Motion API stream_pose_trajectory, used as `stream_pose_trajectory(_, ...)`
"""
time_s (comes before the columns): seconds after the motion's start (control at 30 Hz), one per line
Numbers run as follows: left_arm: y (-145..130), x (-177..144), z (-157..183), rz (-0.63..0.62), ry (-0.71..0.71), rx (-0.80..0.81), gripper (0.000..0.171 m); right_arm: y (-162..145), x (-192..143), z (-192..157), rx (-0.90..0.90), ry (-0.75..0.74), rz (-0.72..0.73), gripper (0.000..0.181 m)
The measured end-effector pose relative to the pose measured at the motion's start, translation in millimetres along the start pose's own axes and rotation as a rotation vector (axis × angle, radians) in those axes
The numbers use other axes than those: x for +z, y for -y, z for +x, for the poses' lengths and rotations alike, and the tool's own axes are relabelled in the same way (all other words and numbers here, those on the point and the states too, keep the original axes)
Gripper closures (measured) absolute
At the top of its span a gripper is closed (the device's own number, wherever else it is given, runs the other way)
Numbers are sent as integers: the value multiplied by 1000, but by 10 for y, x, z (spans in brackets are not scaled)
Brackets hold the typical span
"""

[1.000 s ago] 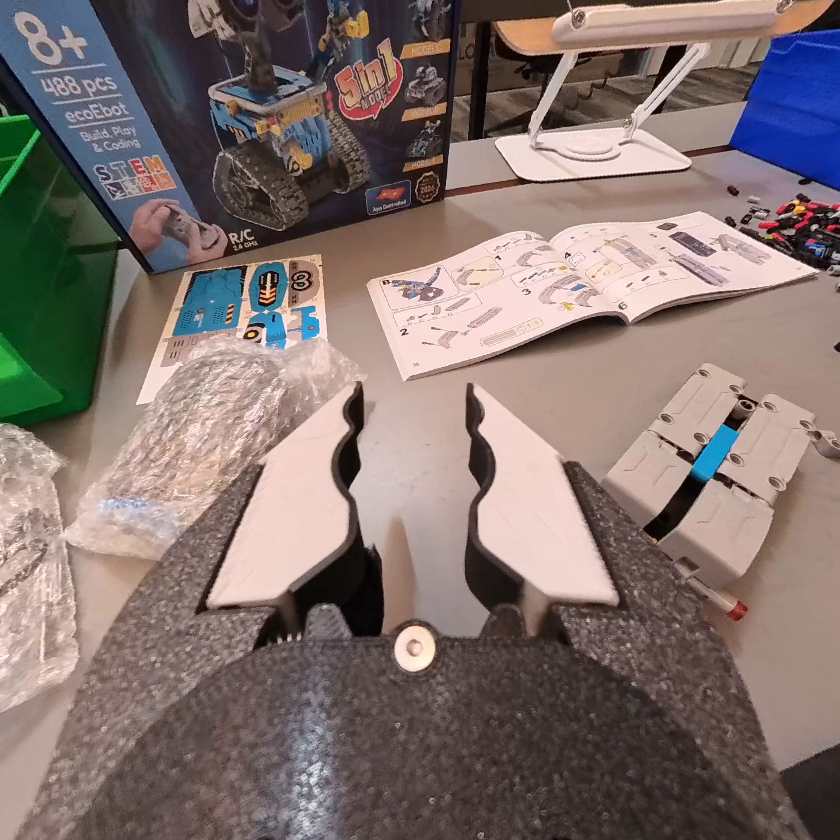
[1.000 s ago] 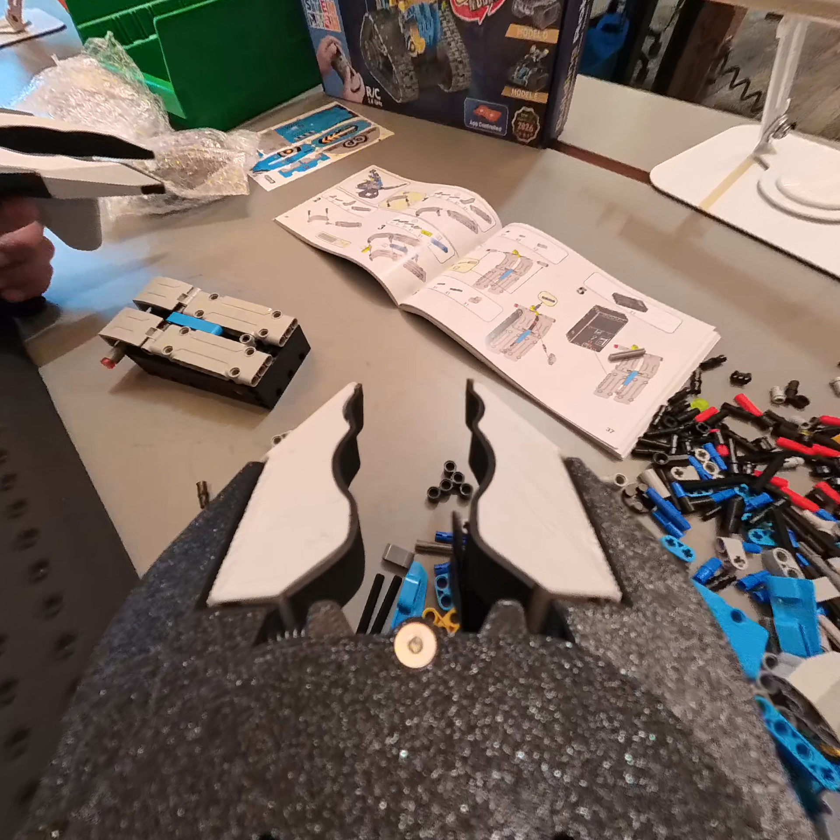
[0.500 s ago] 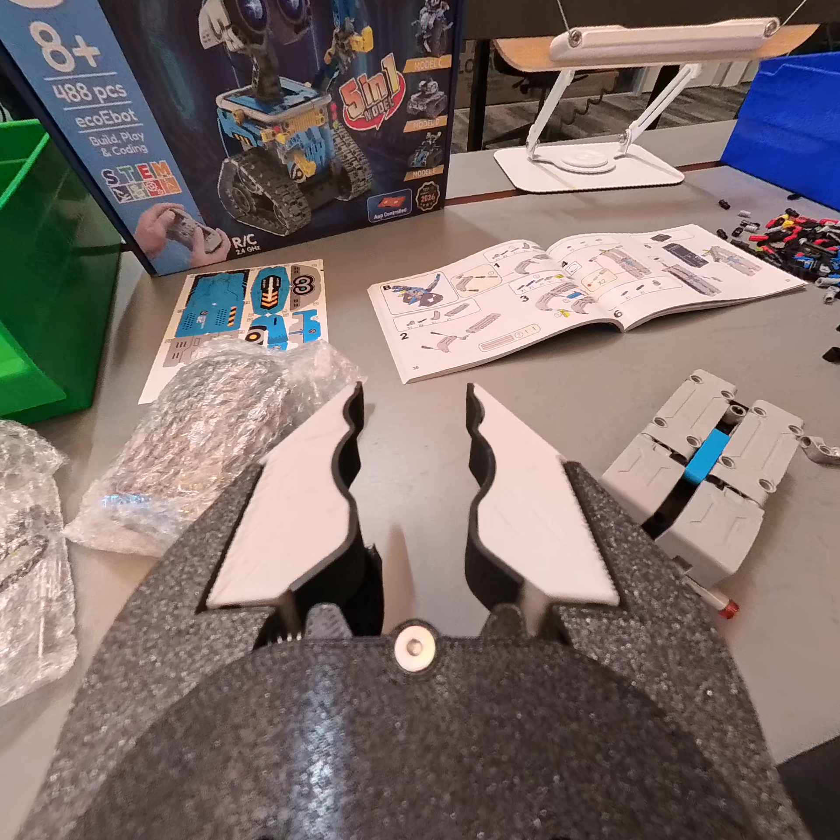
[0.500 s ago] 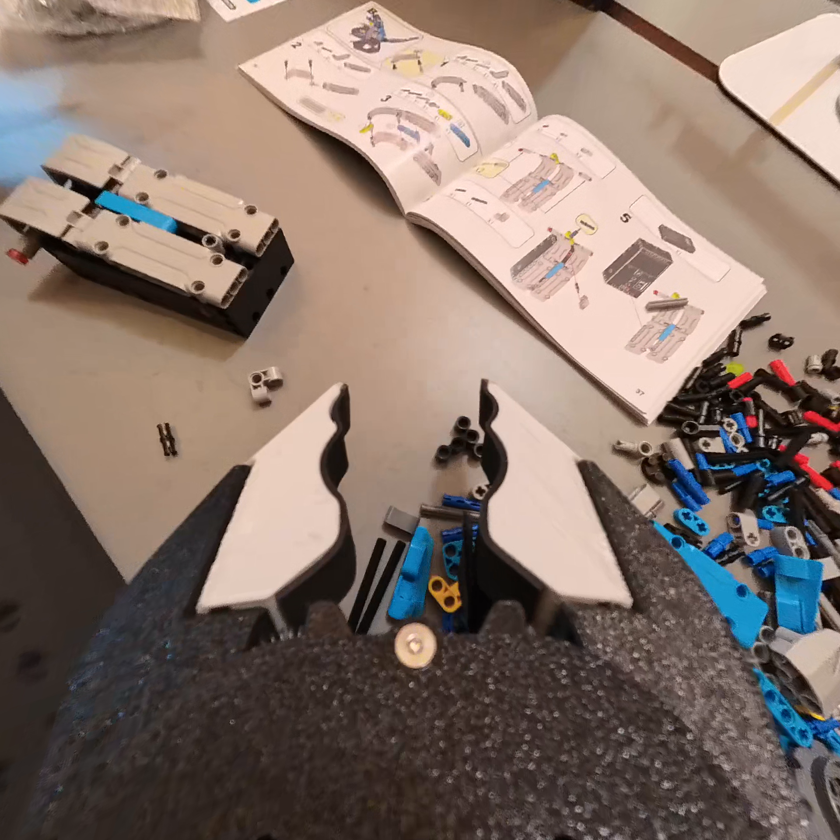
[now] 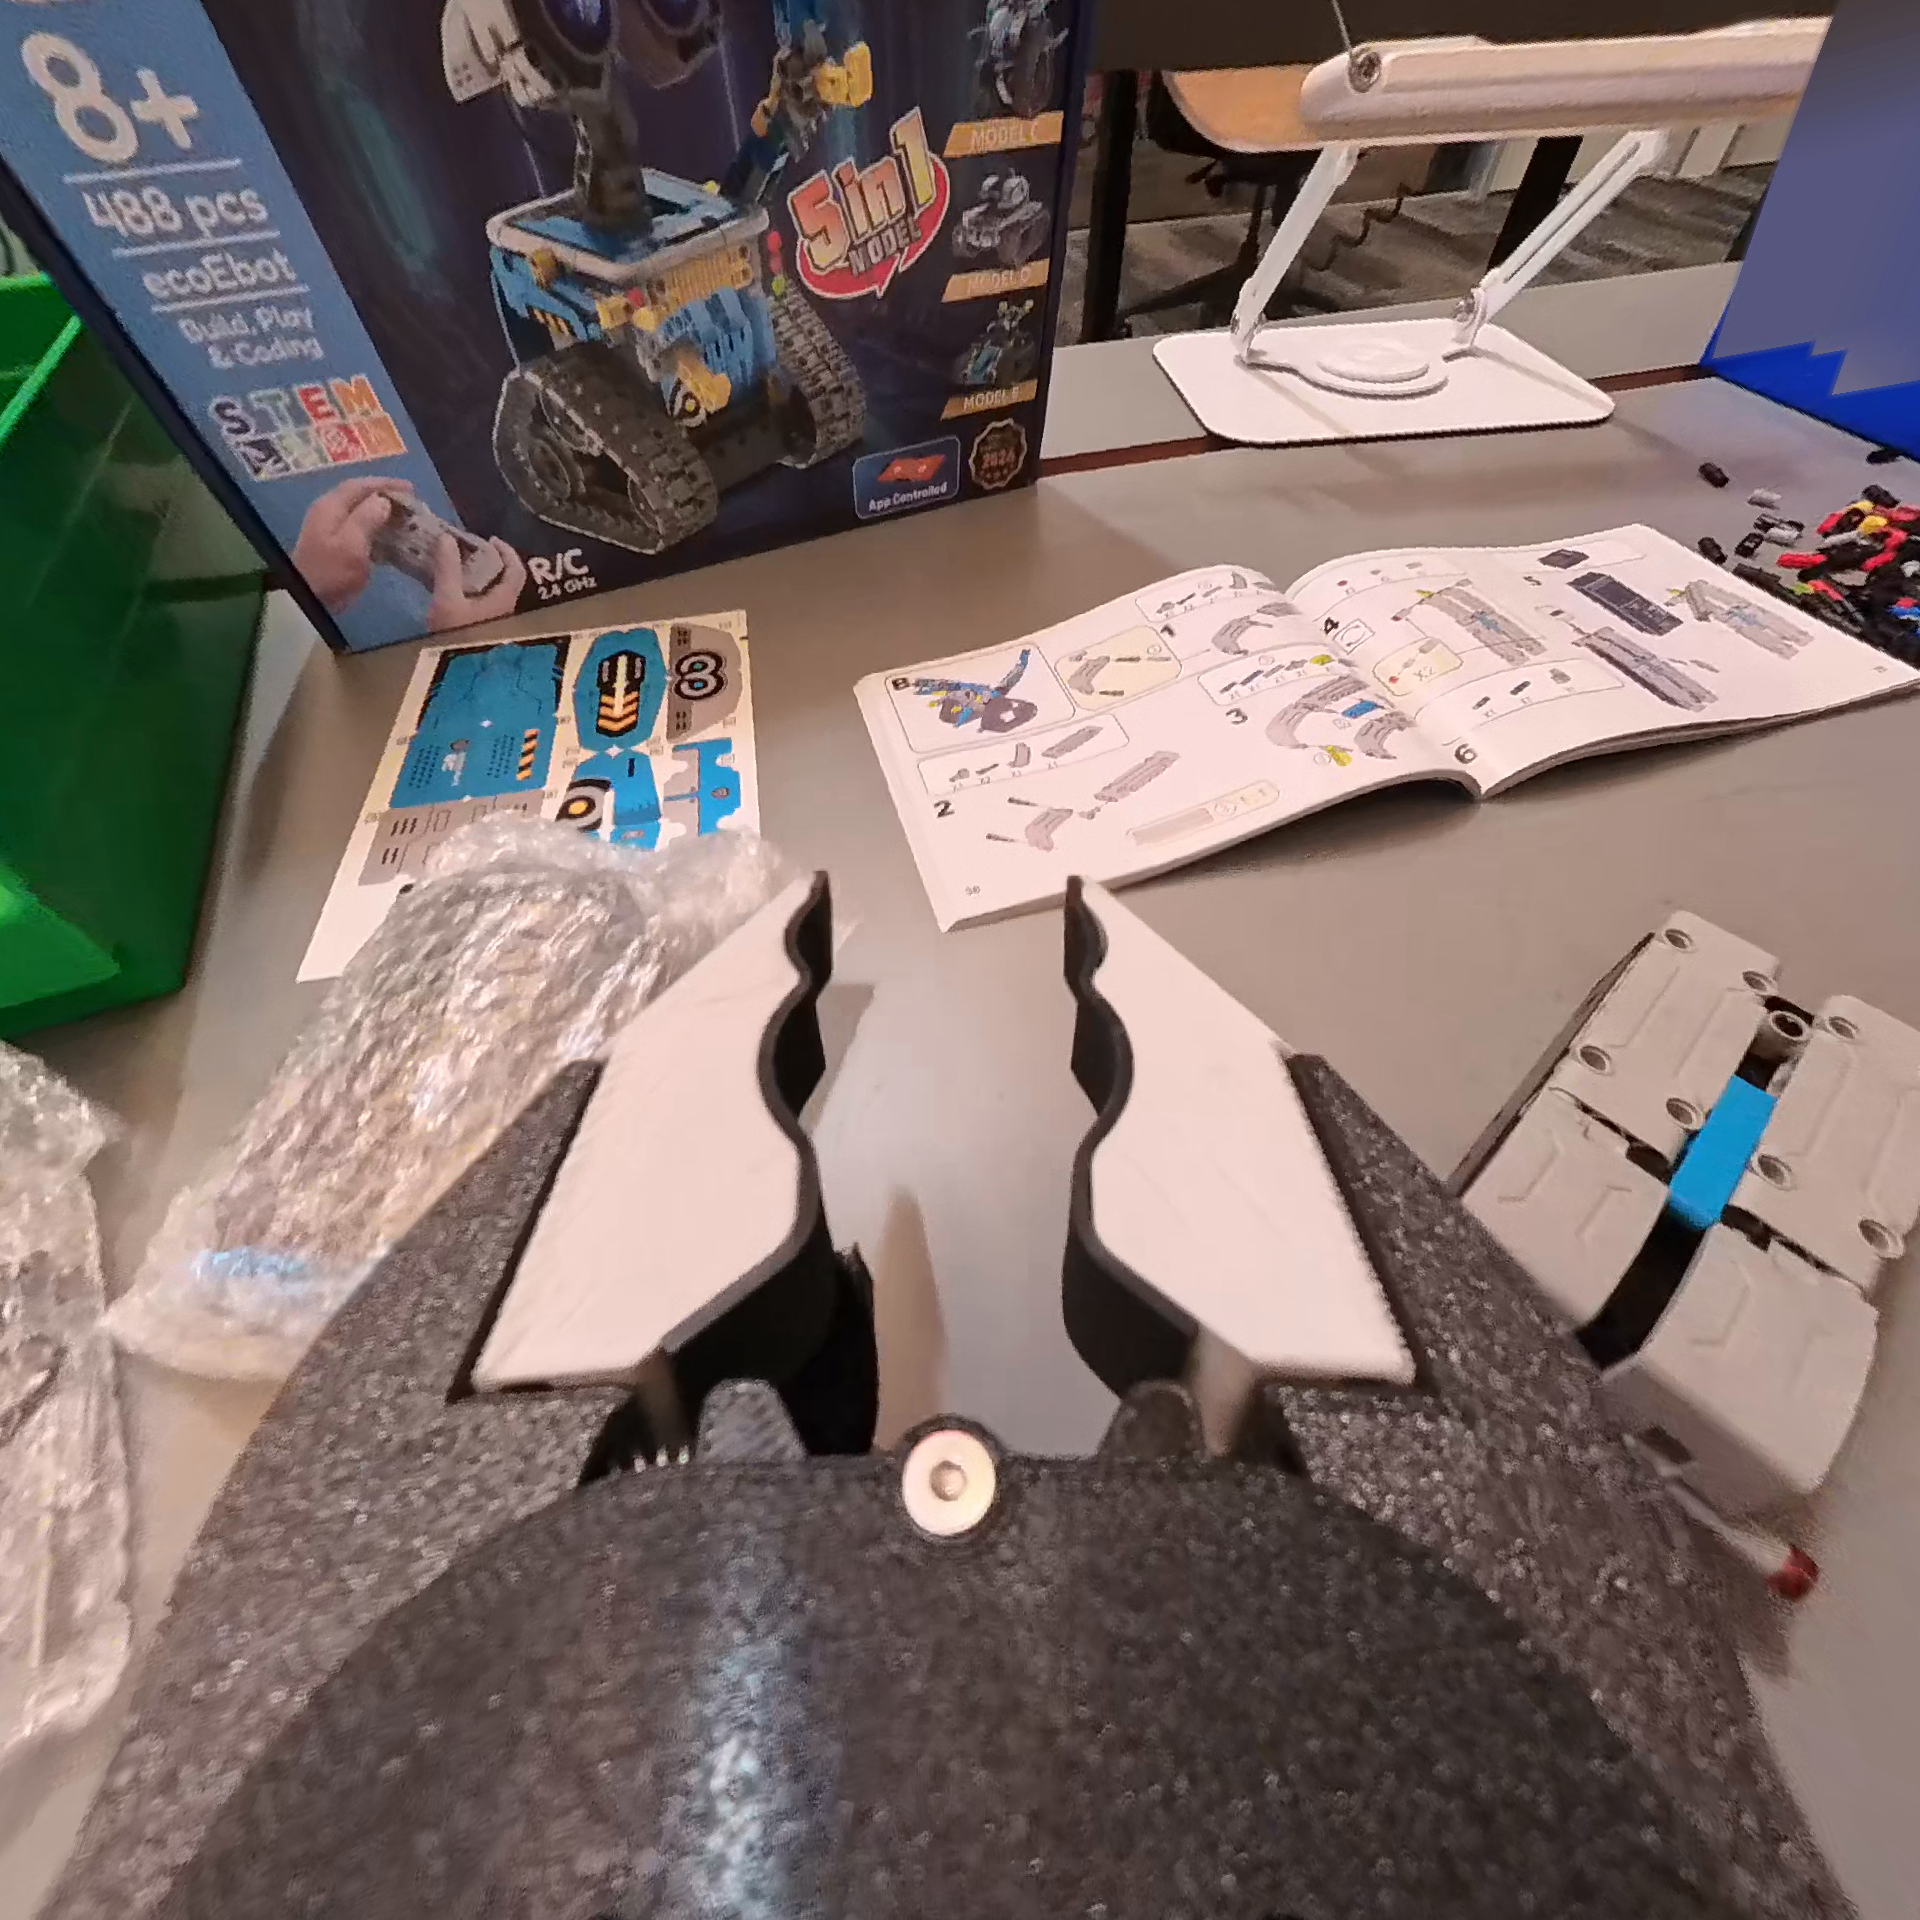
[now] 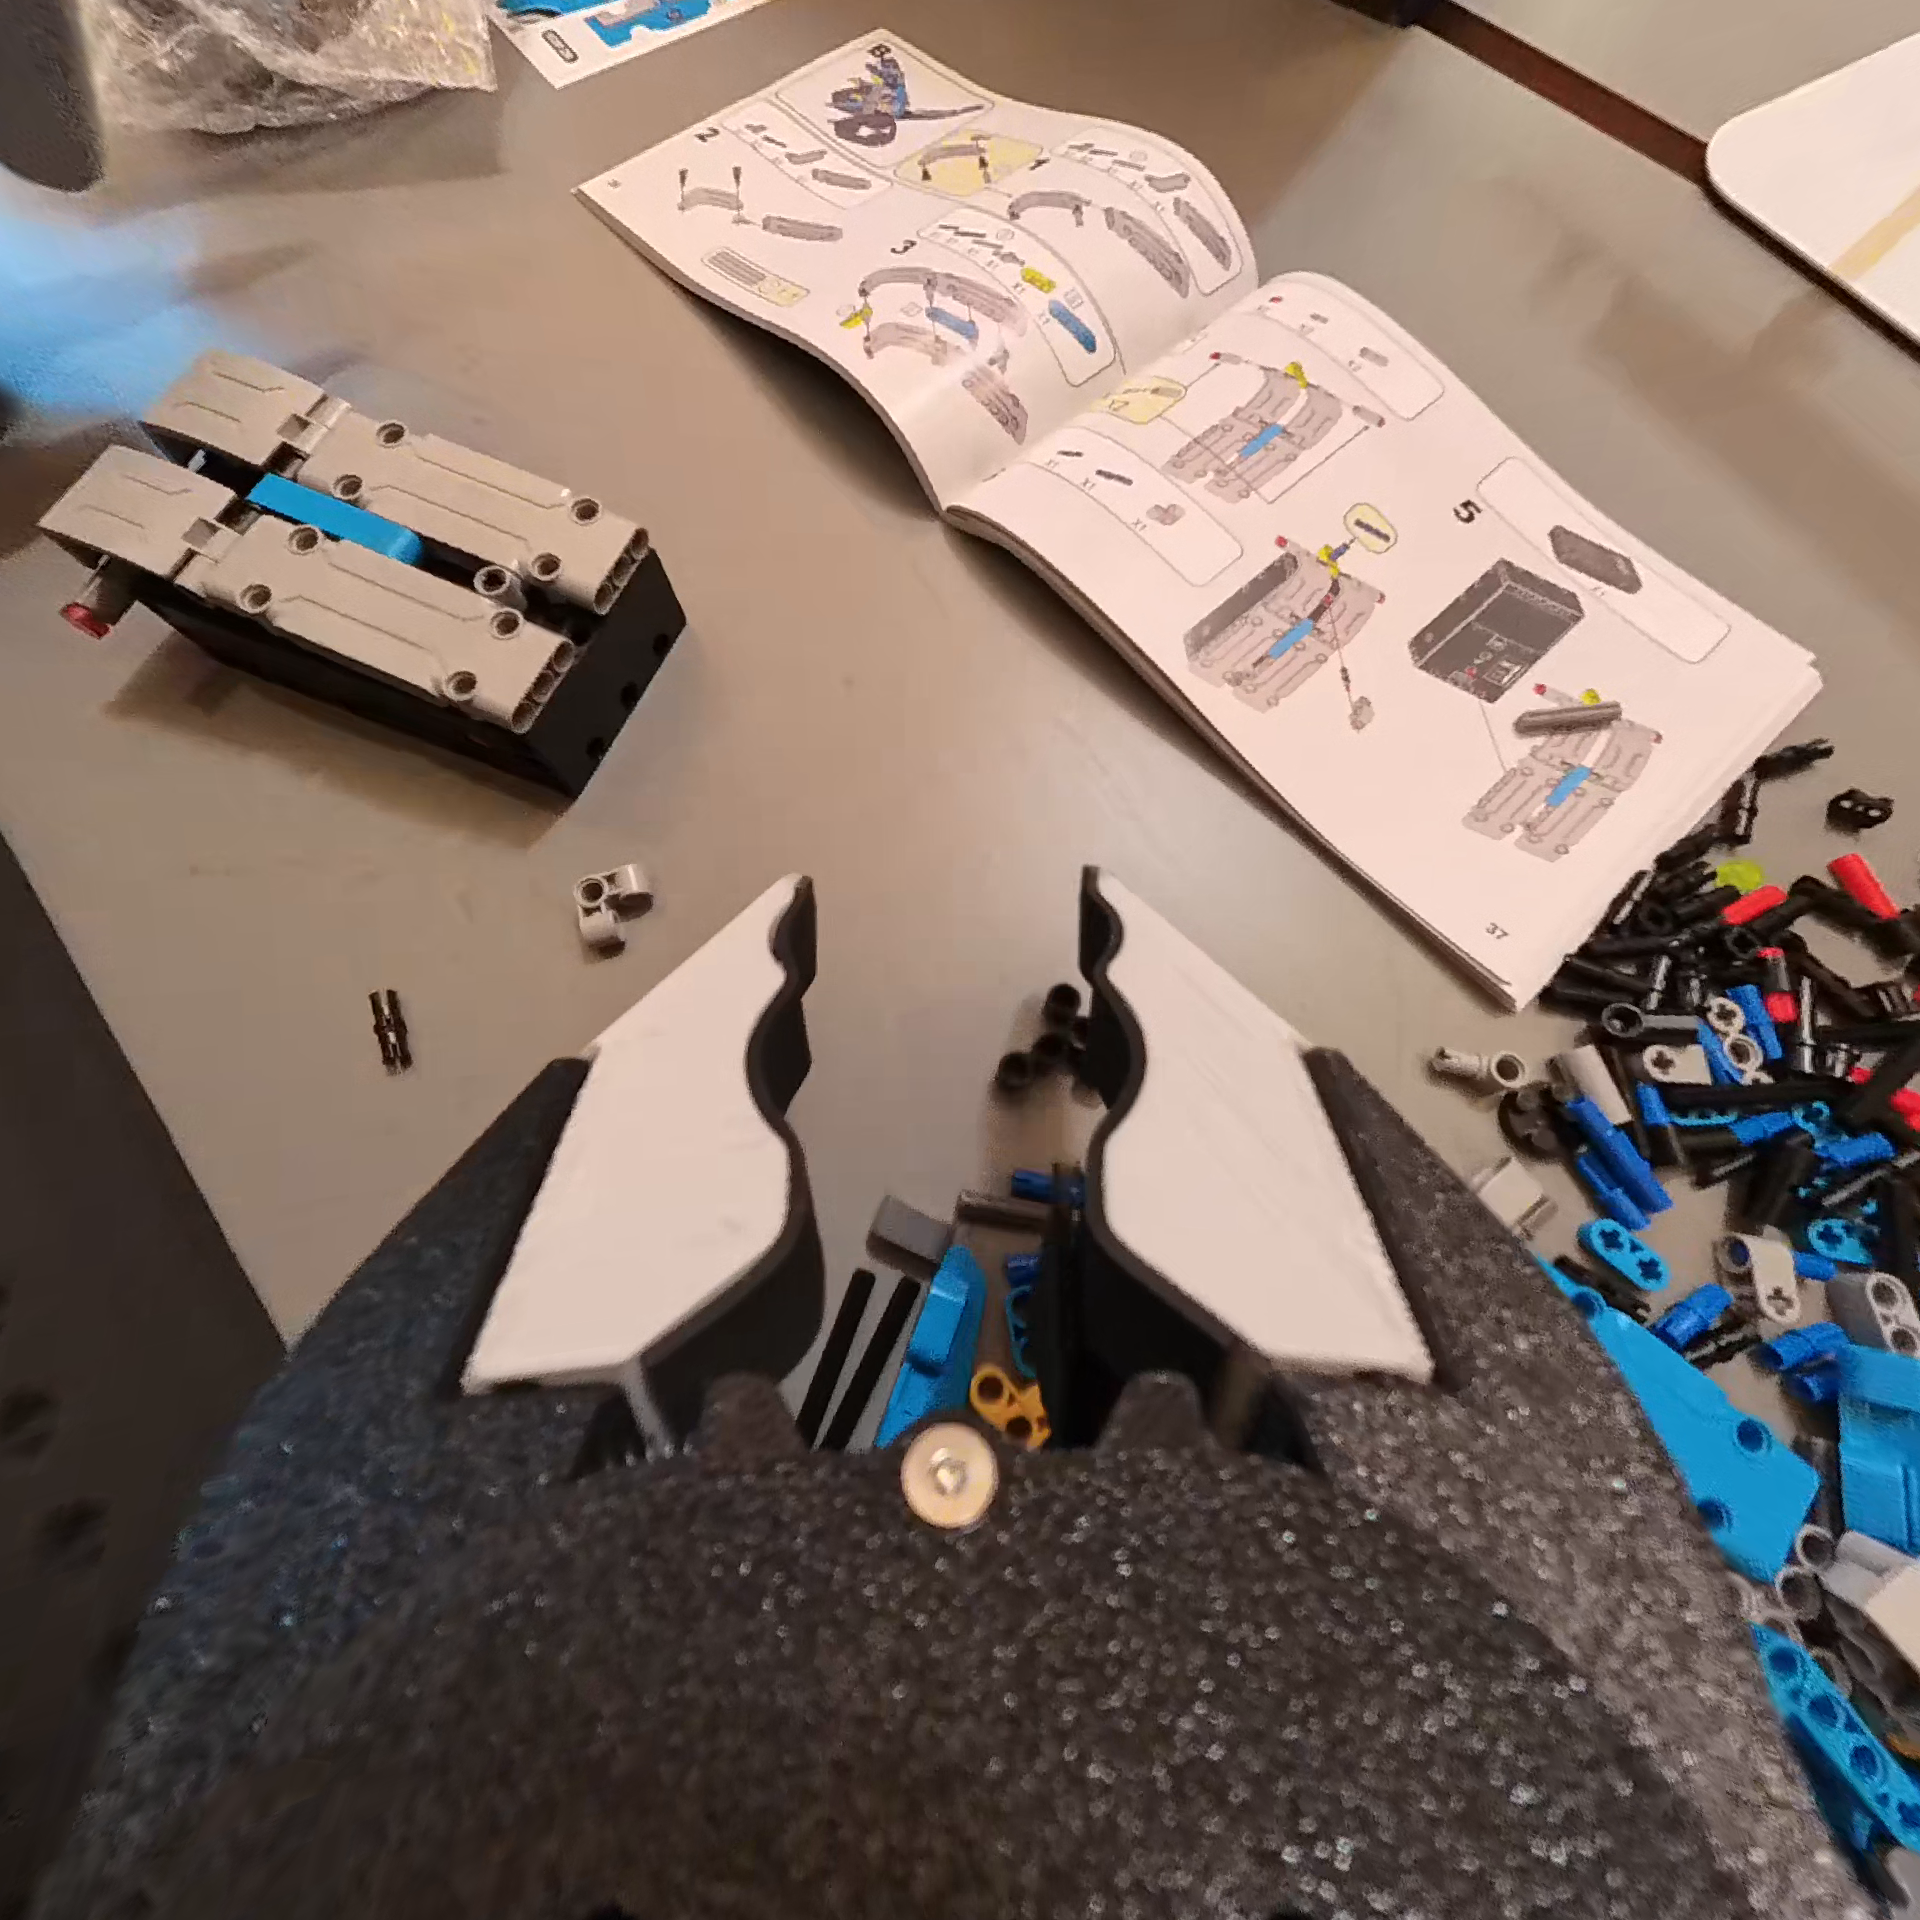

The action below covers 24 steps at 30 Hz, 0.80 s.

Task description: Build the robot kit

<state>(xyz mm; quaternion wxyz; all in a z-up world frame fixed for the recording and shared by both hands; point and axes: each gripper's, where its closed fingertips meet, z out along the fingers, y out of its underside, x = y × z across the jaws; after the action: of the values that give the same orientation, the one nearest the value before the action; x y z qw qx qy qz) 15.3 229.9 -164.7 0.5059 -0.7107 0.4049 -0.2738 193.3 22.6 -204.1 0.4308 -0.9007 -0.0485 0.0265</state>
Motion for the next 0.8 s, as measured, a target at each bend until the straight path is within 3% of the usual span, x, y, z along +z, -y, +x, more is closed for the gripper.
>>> stream_pose_trajectory(0.3, 86, 224, 87, 2, -27, 37, 128, 10, 47, 29, -14, 6, -5, 139)
stream_pose_trajectory(0.8, 90, 197, 83, 9, -29, 35, 128, -3, 15, -95, -51, 48, -5, 144)
